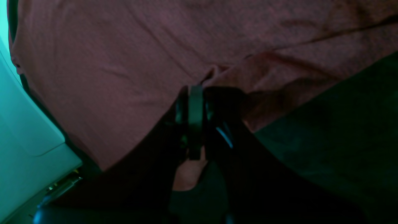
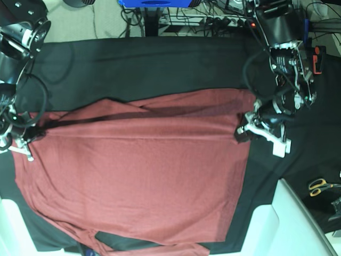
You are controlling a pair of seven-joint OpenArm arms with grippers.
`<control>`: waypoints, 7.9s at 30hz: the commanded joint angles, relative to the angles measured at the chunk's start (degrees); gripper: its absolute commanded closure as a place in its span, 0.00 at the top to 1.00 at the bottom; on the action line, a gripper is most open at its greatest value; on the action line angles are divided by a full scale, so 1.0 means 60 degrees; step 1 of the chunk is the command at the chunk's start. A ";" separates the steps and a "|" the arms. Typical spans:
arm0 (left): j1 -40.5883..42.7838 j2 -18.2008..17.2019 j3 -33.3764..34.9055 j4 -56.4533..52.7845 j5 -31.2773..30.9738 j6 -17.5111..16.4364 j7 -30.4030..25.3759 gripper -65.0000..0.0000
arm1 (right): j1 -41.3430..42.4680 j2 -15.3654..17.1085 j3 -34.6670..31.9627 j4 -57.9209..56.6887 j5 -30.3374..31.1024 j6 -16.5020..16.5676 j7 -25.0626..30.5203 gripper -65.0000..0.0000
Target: Fold the T-shirt properly
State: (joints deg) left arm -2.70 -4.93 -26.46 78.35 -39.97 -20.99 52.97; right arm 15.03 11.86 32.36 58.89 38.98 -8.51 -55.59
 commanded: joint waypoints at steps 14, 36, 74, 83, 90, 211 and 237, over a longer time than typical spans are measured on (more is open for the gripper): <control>-0.0495 -0.0080 0.1838 -0.1256 -0.0233 0.0620 -0.1832 0.00 | 0.0184 0.0229 0.0006 -0.0167 0.0133 0.0034 0.0511 0.00; -0.1433 -0.0138 0.1809 -0.1944 -0.0218 0.0634 -0.1935 0.75 | 0.0214 0.0200 0.0035 -0.0109 0.0192 0.0064 0.1112 0.58; 0.4296 -0.0871 0.0871 0.3565 -0.0291 0.0576 -0.2198 0.45 | -0.0080 0.0449 0.4006 -0.3259 0.0206 0.3756 0.3192 0.58; 0.4472 -0.0446 0.0739 0.2744 -0.0291 0.0576 -0.2198 0.45 | 0.0433 0.0815 0.3933 -0.4284 0.0162 0.3844 0.3676 0.58; 0.4487 0.0140 0.0739 0.2012 -0.0291 0.0576 -0.2198 0.45 | 0.0492 0.0815 0.3918 -0.4299 0.0148 0.3844 0.3720 0.52; 0.5234 -0.0006 -0.1136 0.2862 -0.1024 0.0620 -0.1070 0.00 | -0.3171 -0.0049 0.4035 0.1796 0.0177 0.3771 0.0013 0.00; 0.5439 -0.0006 -0.1898 0.3199 -0.1039 0.0620 -0.0718 0.00 | -0.3713 -0.0299 0.3933 0.1840 0.0148 0.2935 -0.0104 0.00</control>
State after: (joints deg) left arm 29.74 -4.27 -37.41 96.16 -45.34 -16.88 49.58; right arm -7.35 8.97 55.86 68.90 39.40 9.34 -56.88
